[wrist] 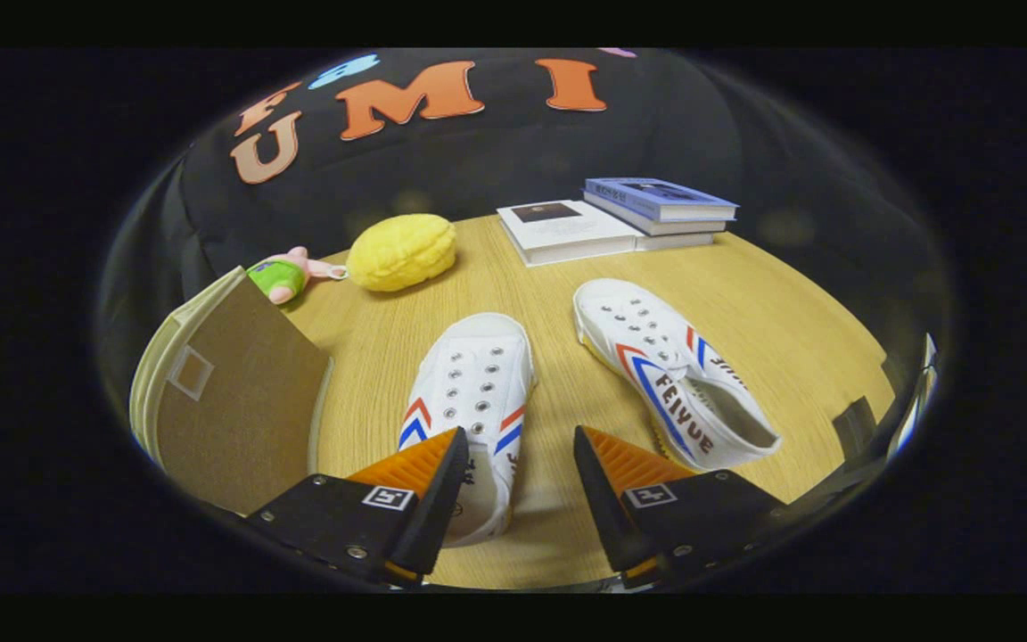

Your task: Open the storage box then place both shoes into the box .Put the left shoe in first, then the right shoe, with the right side of both shoes facing outward in a uniform manner.

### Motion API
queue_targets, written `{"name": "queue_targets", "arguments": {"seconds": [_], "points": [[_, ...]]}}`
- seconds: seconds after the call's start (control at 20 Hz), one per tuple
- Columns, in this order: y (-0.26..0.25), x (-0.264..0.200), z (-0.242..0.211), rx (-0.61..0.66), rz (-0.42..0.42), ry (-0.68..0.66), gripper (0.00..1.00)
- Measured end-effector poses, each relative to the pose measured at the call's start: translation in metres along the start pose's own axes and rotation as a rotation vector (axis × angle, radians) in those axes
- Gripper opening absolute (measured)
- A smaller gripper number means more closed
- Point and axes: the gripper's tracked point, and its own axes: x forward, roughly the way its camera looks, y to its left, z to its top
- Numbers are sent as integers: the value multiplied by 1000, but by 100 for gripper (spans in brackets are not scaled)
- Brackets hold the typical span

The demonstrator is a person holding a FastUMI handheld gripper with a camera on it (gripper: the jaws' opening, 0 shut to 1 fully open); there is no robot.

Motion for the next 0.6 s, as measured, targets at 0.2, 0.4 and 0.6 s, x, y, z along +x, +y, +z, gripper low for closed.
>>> {"name": "queue_targets", "arguments": {"seconds": [0.2, 0.4, 0.6], "points": [[1, 13, -7, 8, -15, 48, 62], [13, 14, -5, 5, 37, 51, 42], [12, 10, -1, 68, 26, 36, 7]]}}
